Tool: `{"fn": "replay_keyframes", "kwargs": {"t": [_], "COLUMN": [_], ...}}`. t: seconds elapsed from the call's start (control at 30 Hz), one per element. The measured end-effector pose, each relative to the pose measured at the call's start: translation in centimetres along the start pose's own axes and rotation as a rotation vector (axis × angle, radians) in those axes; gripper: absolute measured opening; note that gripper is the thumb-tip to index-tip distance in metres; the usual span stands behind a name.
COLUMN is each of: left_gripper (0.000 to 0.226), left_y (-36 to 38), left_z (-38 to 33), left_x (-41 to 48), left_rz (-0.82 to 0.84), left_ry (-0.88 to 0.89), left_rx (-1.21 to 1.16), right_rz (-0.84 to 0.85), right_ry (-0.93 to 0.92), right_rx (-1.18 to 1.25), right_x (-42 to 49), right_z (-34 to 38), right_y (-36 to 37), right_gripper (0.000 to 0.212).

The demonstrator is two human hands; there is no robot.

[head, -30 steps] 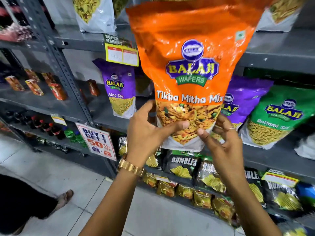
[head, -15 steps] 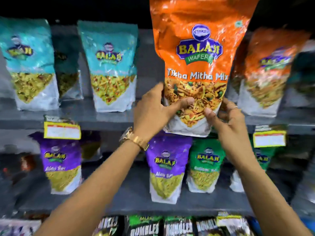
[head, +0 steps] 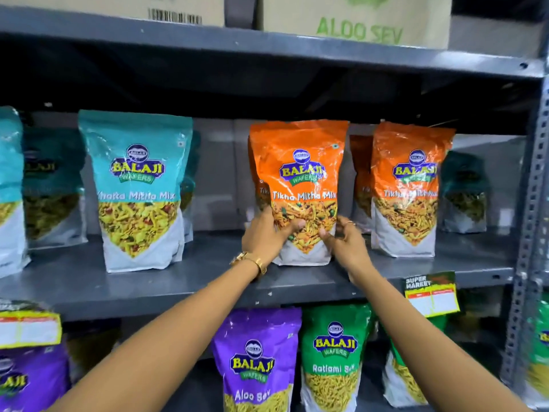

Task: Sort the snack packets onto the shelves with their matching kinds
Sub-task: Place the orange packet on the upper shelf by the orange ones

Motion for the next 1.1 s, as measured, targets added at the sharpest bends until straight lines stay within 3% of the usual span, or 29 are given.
{"fn": "replay_keyframes", "kwargs": {"t": [0.2,0.37,0.53,0.8,1.1], "left_gripper": [0.067,0.090,0.095,0.095,0.098], "left_y": [1.3,1.8,2.5,2.5,1.9], "left_z": [2.2,2.9,4.1,4.3,3.6], "left_x": [0.8,0.7,0.1,0.1,-0.4], "left_rz": [-0.034,0.082,0.226,0.222,0.167], "left_ry": [-0.032,-0.078,-0.173,-0.196,-0.160], "left_rx": [-0.017,-0.172,-0.144,-0.171,-0.141], "right_rz": [0.016,-0.012,0.012,0.040,0.016], "right_ry": [0.021,0.050,0.088,0.129,0.136], "right_rx": [-0.062,-0.123,-0.085,-0.059,-0.200], "right_x": [2.0,2.5,2.7,2.7,1.3], "right_z": [-1.6,-1.7,-2.6,-2.8,-1.7], "right_y": [0.8,1.0,0.8,0.8,0.8], "right_gripper": [0.042,0.045,0.043,0.047,0.048]}}
Point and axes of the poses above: each hand's wrist, its own x-axis towards the middle knuckle, its own y-axis out of the palm, z = x × y, the point moved 5 cm from there along x, towards the middle knuckle, and after that the axes turned 7 degrees about y, right-handed, at the moved point
